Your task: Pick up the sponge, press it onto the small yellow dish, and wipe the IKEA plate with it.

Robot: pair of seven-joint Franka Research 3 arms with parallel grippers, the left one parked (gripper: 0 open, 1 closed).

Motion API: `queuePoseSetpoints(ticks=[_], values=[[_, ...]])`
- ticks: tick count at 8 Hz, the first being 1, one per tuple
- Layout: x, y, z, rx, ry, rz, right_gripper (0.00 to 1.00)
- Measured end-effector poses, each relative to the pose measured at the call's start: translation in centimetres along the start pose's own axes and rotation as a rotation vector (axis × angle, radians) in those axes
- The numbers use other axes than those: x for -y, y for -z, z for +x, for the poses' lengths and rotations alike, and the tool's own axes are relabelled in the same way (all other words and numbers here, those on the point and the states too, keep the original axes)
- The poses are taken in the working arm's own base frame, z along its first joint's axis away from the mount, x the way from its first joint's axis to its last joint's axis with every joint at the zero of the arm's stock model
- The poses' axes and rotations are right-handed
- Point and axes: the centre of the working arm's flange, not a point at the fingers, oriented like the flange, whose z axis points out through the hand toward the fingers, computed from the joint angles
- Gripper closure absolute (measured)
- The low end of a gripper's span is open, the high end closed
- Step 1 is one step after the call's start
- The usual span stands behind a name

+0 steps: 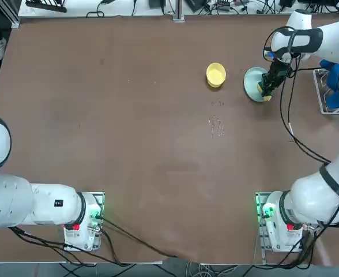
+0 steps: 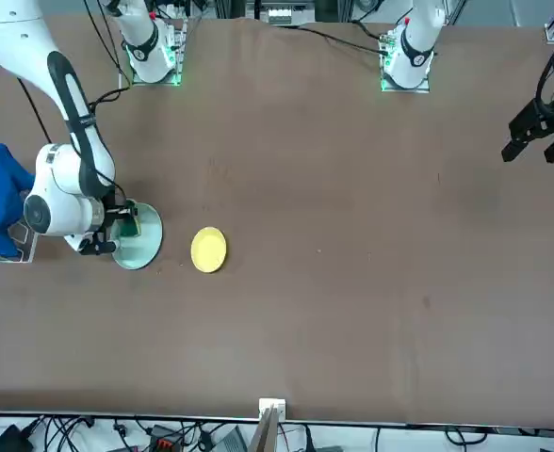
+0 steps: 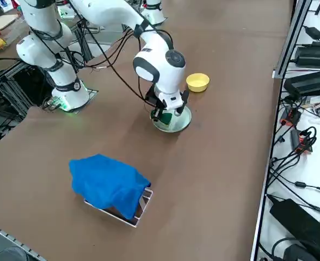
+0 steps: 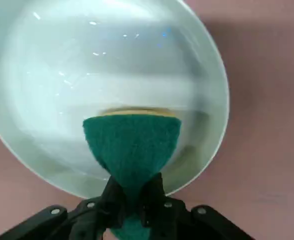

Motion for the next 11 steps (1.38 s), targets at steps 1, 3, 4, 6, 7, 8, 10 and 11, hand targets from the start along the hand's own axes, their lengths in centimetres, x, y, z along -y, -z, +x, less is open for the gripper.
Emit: queuePoseSetpoints(ticks=[1, 3, 4, 6, 7, 8, 10, 11], values=[[-0.3, -0.1, 0.2, -0.01, 0.009, -0.004, 0.83], [-0.6, 0.1, 0.7, -0.022, 0.028, -0.019, 0.83], [-0.8, 0.3, 1.1, -0.029, 0.034, -0.027, 0.84], [-1.1, 0.8, 2.2, -0.05, 0.039, -0.031, 0.84], [-1.2, 1.0, 2.9, -0.059, 0.042, -0.031, 0.84], [-1.2, 1.0, 3.4, -0.064, 0.044, -0.03, 0.84], [0.0, 1.3, 4.5, -0.077, 0.064, -0.03, 0.84], [1.3, 1.4, 4.9, -0.083, 0.072, -0.032, 0.84]])
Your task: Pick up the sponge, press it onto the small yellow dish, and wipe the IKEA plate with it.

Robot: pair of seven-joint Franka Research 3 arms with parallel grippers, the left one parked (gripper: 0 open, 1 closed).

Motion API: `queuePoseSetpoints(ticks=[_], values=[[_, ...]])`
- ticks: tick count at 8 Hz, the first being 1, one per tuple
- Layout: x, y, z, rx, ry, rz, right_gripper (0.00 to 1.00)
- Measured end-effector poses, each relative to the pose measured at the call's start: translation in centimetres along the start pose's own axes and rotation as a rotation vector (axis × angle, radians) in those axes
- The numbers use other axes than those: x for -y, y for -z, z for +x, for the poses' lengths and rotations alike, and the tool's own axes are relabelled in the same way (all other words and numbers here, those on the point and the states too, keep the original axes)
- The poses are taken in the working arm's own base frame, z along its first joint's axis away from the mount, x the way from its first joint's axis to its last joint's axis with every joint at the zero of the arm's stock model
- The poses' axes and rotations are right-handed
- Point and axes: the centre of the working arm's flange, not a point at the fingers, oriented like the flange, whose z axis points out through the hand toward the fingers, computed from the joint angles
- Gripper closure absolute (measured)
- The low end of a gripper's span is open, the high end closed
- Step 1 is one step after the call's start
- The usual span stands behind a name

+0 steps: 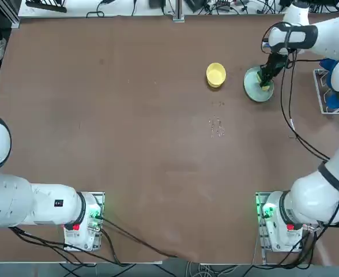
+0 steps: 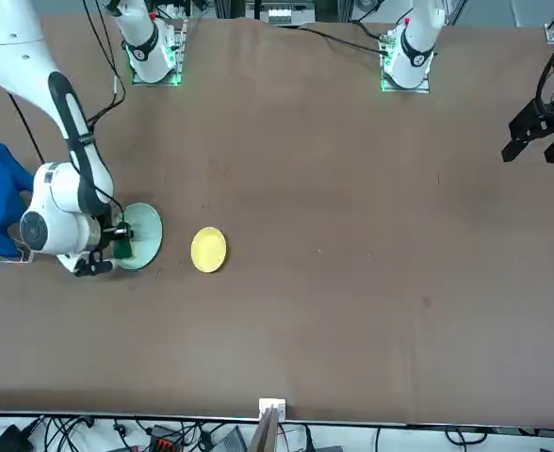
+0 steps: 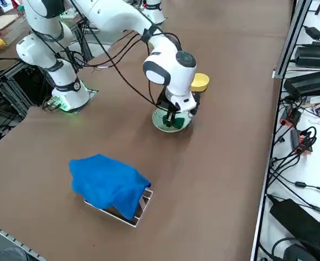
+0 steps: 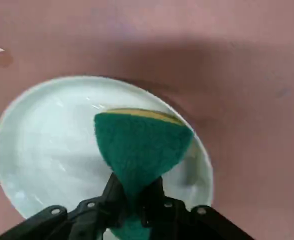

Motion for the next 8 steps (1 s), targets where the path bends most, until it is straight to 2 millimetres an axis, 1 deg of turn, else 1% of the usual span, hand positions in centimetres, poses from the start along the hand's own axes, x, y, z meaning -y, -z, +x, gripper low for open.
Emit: queuePoseSetpoints(ticks=[2, 4, 6, 8], values=[[2.7, -0.1, 0.7, -0.001, -0.017, -0.008, 0.84], [4.6, -0.2, 1.0, -0.001, -0.03, -0.003, 0.84], [5.8, -0.2, 1.0, 0.001, -0.036, 0.017, 0.84], [6.2, -0.2, 0.1, 0.009, -0.041, 0.025, 0.84]])
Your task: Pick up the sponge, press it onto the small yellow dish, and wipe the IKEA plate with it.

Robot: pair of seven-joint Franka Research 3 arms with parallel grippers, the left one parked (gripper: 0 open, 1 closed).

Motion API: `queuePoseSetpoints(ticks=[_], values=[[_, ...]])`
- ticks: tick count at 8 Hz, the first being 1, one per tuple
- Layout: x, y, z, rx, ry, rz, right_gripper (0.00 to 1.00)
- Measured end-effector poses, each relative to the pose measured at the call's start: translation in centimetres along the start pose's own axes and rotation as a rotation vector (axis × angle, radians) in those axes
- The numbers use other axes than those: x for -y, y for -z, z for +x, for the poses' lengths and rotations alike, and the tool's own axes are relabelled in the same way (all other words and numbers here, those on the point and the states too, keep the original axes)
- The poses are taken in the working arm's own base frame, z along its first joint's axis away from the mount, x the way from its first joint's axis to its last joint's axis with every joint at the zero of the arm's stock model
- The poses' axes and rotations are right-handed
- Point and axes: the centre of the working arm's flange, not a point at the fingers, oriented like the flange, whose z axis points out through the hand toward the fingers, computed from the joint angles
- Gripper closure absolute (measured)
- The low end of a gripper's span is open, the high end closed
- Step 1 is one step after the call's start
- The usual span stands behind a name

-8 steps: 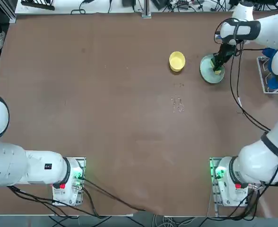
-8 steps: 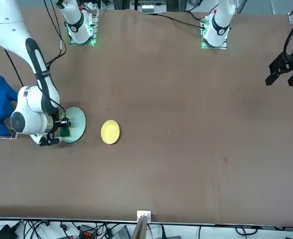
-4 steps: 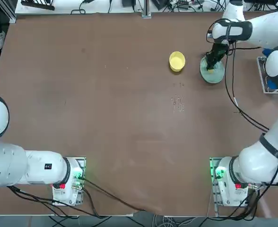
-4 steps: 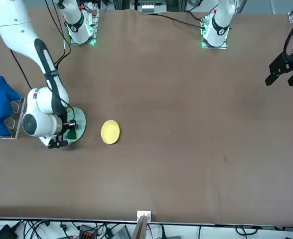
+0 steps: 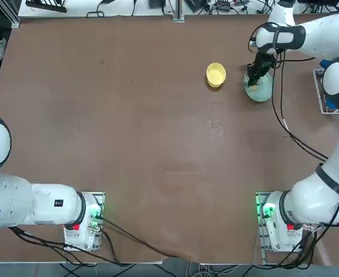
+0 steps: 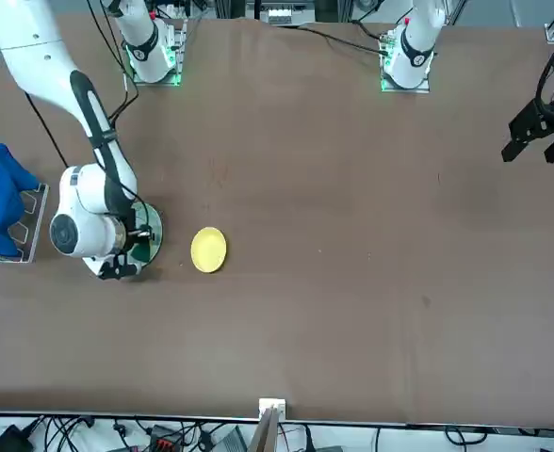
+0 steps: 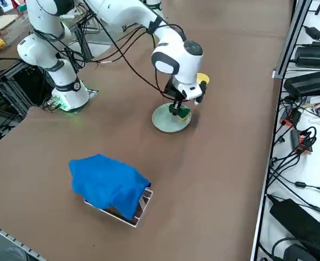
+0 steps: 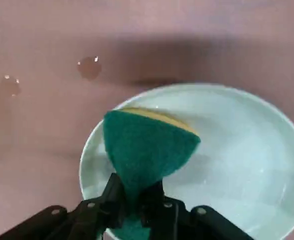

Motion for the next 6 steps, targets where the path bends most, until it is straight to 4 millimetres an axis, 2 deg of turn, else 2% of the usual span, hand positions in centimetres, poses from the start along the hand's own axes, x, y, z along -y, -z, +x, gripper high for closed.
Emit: queuePoseSetpoints(ticks=[3, 6], values=[[0.3, 0.1, -2.9, 0.024, 0.001, -0.009, 0.84], [-1.6, -0.5, -5.2, 0.045, -0.003, -0.006, 0.84]])
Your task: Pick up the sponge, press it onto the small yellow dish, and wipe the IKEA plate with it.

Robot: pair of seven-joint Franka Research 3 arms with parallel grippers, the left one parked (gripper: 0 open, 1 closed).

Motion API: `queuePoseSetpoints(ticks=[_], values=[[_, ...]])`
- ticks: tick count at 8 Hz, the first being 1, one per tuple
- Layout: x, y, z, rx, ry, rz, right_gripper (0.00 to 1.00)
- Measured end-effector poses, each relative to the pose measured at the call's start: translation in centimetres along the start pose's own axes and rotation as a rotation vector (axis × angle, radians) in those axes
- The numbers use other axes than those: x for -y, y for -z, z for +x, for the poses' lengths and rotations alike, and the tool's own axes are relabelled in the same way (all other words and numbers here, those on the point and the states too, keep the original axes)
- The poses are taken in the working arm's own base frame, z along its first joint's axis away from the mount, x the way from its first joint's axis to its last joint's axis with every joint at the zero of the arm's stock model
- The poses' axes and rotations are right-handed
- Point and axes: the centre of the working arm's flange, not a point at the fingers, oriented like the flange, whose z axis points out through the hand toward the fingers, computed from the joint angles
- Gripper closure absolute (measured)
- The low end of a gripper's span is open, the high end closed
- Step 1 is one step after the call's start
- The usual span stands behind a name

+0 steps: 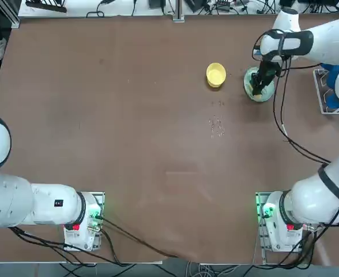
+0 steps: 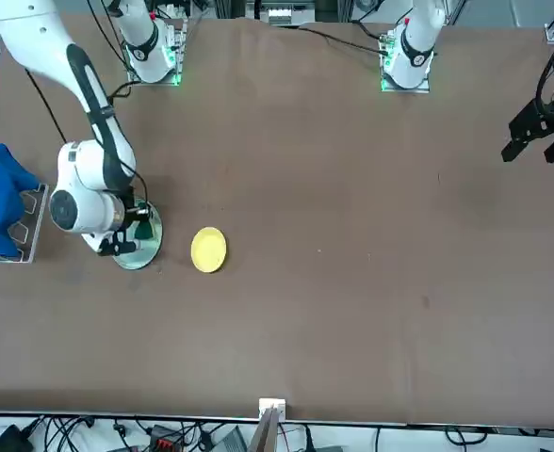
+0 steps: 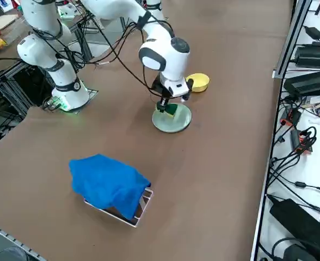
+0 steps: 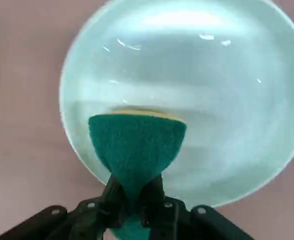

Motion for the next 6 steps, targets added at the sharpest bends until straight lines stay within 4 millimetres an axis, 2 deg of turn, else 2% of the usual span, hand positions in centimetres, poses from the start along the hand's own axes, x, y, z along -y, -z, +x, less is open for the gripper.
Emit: queuePoseSetpoints(ticks=[3, 6], values=[[-3.3, -0.9, -0.9, -0.003, 0.025, 0.017, 0.84], [-6.0, -0.2, -0.8, -0.029, 0.059, 0.025, 0.84]])
